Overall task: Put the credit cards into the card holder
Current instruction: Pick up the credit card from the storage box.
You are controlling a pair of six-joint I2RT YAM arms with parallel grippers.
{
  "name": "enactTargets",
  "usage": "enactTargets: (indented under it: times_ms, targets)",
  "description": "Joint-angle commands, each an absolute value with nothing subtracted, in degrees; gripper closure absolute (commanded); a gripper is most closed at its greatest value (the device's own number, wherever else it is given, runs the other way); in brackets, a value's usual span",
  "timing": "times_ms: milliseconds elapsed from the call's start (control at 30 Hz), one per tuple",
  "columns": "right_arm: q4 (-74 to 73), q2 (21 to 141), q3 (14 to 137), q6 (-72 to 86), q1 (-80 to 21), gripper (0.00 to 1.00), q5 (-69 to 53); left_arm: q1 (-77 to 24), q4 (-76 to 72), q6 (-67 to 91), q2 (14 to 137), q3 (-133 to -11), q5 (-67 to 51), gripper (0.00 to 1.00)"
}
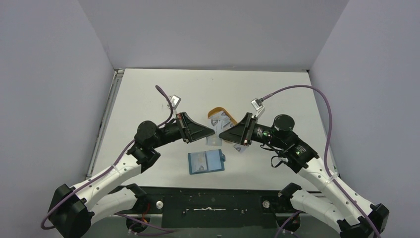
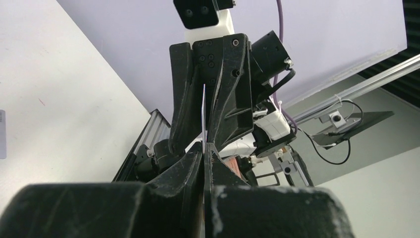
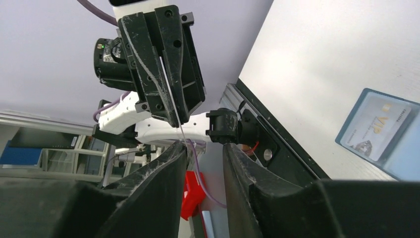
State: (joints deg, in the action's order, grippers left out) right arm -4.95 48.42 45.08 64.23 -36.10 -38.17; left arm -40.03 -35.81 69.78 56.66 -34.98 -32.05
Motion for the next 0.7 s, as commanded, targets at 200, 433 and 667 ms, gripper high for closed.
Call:
enactTargets:
  times_ms: [200, 433, 667]
  targets:
    - [8.18, 48.34, 43.77, 68.68, -37.61, 0.78, -35.75, -40.12, -39.33, 71.19, 54.99, -34.50, -28.81, 1.00]
    - [11.91, 48.71, 43.74, 68.97, -40.16, 1.00, -35.17, -40.25, -36.55, 70.09, 54.57, -33.61, -27.68, 1.00]
    - [-15.63, 44.04, 51.85, 52.91, -40.23, 1.00, -25.57, -39.99, -13.34, 60.41, 47.64, -33.93, -23.40, 0.39]
